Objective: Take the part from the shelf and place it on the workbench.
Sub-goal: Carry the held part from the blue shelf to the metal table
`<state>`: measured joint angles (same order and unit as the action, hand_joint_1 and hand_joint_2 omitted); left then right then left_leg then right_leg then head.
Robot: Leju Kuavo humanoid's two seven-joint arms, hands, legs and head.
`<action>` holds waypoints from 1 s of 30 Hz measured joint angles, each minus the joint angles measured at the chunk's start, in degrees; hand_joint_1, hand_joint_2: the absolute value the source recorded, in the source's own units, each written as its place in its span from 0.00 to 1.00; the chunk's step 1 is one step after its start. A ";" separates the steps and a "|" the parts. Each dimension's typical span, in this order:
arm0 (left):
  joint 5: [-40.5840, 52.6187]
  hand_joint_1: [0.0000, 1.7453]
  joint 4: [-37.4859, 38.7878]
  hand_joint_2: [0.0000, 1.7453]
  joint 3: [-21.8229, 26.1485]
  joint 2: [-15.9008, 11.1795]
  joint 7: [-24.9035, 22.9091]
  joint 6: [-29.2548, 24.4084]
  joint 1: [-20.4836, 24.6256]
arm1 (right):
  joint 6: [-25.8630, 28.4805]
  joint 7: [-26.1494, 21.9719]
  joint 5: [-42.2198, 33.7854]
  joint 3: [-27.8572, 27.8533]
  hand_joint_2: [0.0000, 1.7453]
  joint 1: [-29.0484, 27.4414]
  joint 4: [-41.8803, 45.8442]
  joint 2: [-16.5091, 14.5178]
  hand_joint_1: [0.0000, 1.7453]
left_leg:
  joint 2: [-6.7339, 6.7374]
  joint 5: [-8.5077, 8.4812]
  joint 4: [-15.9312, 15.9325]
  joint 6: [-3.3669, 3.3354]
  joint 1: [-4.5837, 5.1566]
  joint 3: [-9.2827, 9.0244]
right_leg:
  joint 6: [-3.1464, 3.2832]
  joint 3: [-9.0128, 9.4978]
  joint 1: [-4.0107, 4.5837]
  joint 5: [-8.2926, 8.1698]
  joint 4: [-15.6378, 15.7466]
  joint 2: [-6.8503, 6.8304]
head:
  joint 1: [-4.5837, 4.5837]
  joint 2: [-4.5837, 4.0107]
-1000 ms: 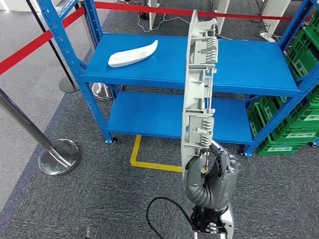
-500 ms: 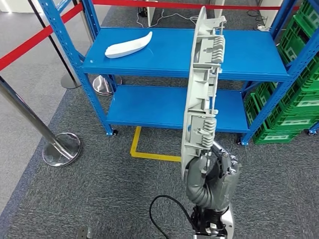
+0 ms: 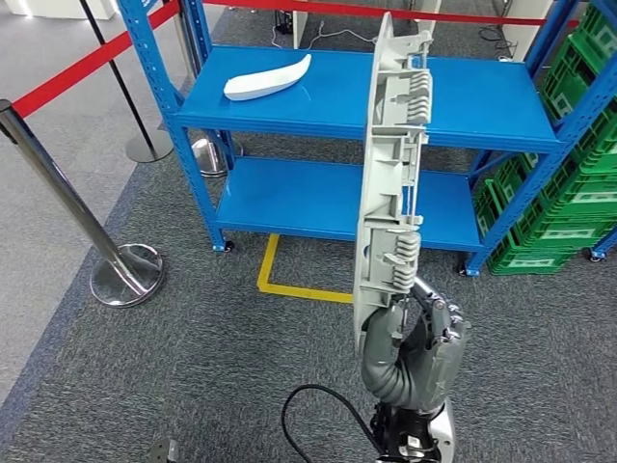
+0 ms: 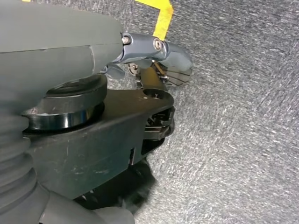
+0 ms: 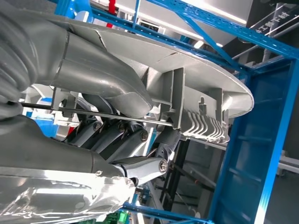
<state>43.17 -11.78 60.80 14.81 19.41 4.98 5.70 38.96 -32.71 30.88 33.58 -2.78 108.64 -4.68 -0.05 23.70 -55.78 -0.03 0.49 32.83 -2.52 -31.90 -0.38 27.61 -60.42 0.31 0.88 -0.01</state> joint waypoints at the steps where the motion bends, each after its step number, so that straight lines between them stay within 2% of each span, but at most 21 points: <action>1: 0.00 0.00 0.00 1.00 -0.01 0.00 0.00 0.00 0.01 | 0.01 -0.03 0.01 0.01 1.00 0.03 0.03 0.00 1.00 | -0.01 -0.27 -0.14 0.30 0.06 0.26 | 0.22 1.15 0.09 -0.34 1.99 0.05 | -0.03 -0.01; 4: 0.00 0.00 0.00 1.00 -0.01 0.01 0.00 -0.01 0.02 | 0.01 -0.15 -0.06 0.01 1.00 0.01 0.09 0.00 1.00 | 0.01 -0.95 -0.30 1.24 -0.06 0.82 | 1.14 0.76 0.27 -1.09 2.41 0.18 | -0.07 -0.01; 5: 0.00 0.00 0.00 1.00 -0.01 0.01 0.00 -0.02 0.01 | 0.01 -0.22 -0.17 0.01 1.00 0.02 0.10 -0.01 1.00 | 0.00 -0.46 -0.76 1.59 -0.12 1.12 | 1.50 0.50 0.20 -1.45 2.46 0.13 | -0.11 0.00; 7: 0.00 0.00 0.00 1.00 0.00 0.00 0.01 -0.04 0.01 | -0.01 -0.38 -0.49 0.01 1.00 0.06 0.12 -0.02 1.00 | -0.02 2.90 -4.82 2.26 -0.26 2.92 | 2.13 -0.28 -0.06 -2.25 2.64 0.01 | -0.30 0.00; 9: 0.00 0.00 0.00 1.00 0.01 -0.02 0.08 -0.04 0.01 | -0.03 -0.48 -0.80 0.01 1.00 0.06 0.12 -0.02 1.00 | -0.02 7.47 -12.34 2.78 -0.43 5.85 | 2.32 -1.38 -0.09 -2.94 2.61 0.00 | -0.46 0.01; 10: -0.01 0.00 0.00 1.00 0.01 -0.04 0.15 -0.03 0.00 | -0.05 -0.49 -0.96 0.01 1.00 0.01 0.12 -0.02 1.00 | -0.02 8.73 -15.25 2.92 -0.49 6.81 | 2.27 -1.90 -0.10 -3.29 2.60 0.00 | -0.45 0.01; 11: -0.01 0.00 0.00 1.00 0.01 -0.06 0.26 -0.01 -0.01 | -0.10 -0.50 -1.17 0.01 1.00 -0.02 0.12 -0.02 1.00 | -0.02 8.90 -16.33 2.97 -0.52 6.84 | 2.18 -2.38 -0.11 -3.63 2.58 0.01 | -0.46 0.00; 12: -0.02 0.00 0.00 1.00 0.01 -0.08 0.40 0.02 0.00 | -0.16 -0.54 -1.51 0.01 1.00 -0.05 0.12 -0.02 1.00 | -0.02 8.05 -15.17 2.96 -0.55 5.74 | 2.05 -2.78 -0.13 -3.97 2.57 0.03 | -0.45 -0.01; 14: -0.03 0.00 0.00 1.00 0.01 -0.07 0.66 0.06 0.04 | -0.39 -0.81 -2.83 0.01 1.00 -0.09 0.14 -0.02 1.00 | -0.02 5.02 -7.91 2.84 -0.63 0.89 | 1.61 -3.31 -0.16 -4.55 2.54 0.09 | -0.46 -0.01; 15: -0.03 0.00 0.00 1.00 0.01 -0.05 0.75 0.05 0.11 | -0.51 -1.05 -3.74 -0.02 1.00 -0.09 0.23 -0.02 1.00 | -0.08 4.02 -4.03 2.66 -0.62 -1.38 | 1.35 -3.57 -0.06 -4.78 2.41 0.11 | -0.49 0.00; 16: -0.03 0.00 0.00 1.00 0.01 -0.03 0.79 0.03 0.17 | -0.63 -1.35 -4.61 -0.05 1.00 -0.11 0.37 -0.03 1.00 | -0.15 3.49 -1.41 2.36 -0.59 -2.80 | 1.04 -3.80 0.04 -5.03 2.33 0.09 | -0.48 0.01; 17: -0.02 0.00 0.00 1.00 0.01 -0.01 0.82 -0.01 0.18 | -0.65 -1.73 -5.18 -0.09 1.00 -0.14 0.52 -0.03 1.00 | -0.22 3.42 -0.17 2.00 -0.51 -3.31 | 0.72 -3.99 0.12 -5.29 2.32 0.07 | -0.51 0.01; 20: 0.04 0.00 0.00 1.00 0.01 0.01 0.85 -0.13 -0.03 | -0.38 -2.94 -4.98 -0.14 1.00 -0.27 0.82 -0.04 1.00 | -0.21 2.84 -0.01 0.63 -0.38 -2.79 | -0.20 -4.51 -0.03 -5.55 2.24 0.01 | -0.52 0.01; 21: 0.05 0.00 0.00 1.00 0.01 0.01 0.86 -0.15 -0.06 | -0.32 -3.22 -4.74 -0.14 1.00 -0.29 0.90 -0.04 1.00 | -0.15 2.57 0.04 0.23 -0.44 -2.68 | -0.45 -5.03 -0.09 -4.64 1.14 0.00 | -0.37 0.01; 22: 0.07 0.00 0.00 1.00 0.01 0.01 0.88 -0.15 -0.06 | -0.29 -3.38 -4.61 -0.14 1.00 -0.28 0.98 -0.04 1.00 | -0.09 2.32 0.09 -0.12 -0.51 -2.56 | -0.67 -6.07 -0.11 -2.95 -1.31 -0.01 | -0.25 0.01; 24: 0.07 0.00 0.00 1.00 0.02 0.01 0.91 -0.15 -0.07 | -0.27 -3.48 -4.53 -0.14 1.00 -0.31 1.08 -0.04 1.00 | -0.03 2.05 0.07 -0.48 -0.43 -2.22 | -0.94 -9.03 -0.11 1.38 -9.00 -0.01 | 0.04 0.01; 25: 0.07 0.00 0.00 1.00 0.02 0.01 0.92 -0.15 -0.09 | -0.27 -3.49 -4.52 -0.14 1.00 -0.36 1.08 -0.04 1.00 | -0.01 1.94 0.06 -0.56 -0.37 -2.05 | -0.98 -10.25 -0.10 2.85 -12.42 -0.01 | 0.07 0.01; 26: 0.07 0.00 0.00 1.00 0.02 0.01 0.93 -0.17 -0.10 | -0.28 -3.49 -4.56 -0.14 1.00 -0.40 1.08 -0.04 1.00 | 0.00 1.83 0.04 -0.58 -0.32 -1.91 | -0.95 -10.58 -0.10 3.29 -14.03 -0.01 | 0.09 0.01; 27: 0.10 0.00 0.00 1.00 0.02 0.01 0.93 -0.23 -0.10 | -0.32 -3.48 -4.71 -0.14 1.00 -0.42 1.08 -0.04 1.00 | -0.01 1.75 0.03 -0.57 -0.28 -1.83 | -0.85 -9.76 -0.09 2.67 -13.35 -0.02 | 0.09 0.01; 28: 0.17 0.00 0.00 1.00 0.02 0.01 0.93 -0.36 -0.10 | -0.38 -3.49 -5.03 -0.14 1.00 -0.41 1.09 -0.04 1.00 | -0.03 1.69 -0.01 -0.53 -0.27 -1.81 | -0.71 -7.82 -0.08 1.21 -10.41 -0.02 | 0.10 0.01; 30: 0.51 0.00 0.00 1.00 0.01 0.01 0.93 -0.84 -0.07 | -0.50 -3.56 -6.03 -0.14 1.00 -0.37 1.24 -0.05 1.00 | -0.07 1.68 -0.19 -0.27 -0.16 -1.75 | -0.32 -2.99 -0.02 -1.46 -2.30 -0.05 | 0.10 0.01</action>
<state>43.68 -11.78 60.81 14.82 20.34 4.15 5.62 38.46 -36.27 24.86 33.44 -3.15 109.87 -4.73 -0.12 25.37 -55.97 -0.29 0.33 31.08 -2.84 -34.88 -0.40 26.15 -62.72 0.26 0.98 -0.01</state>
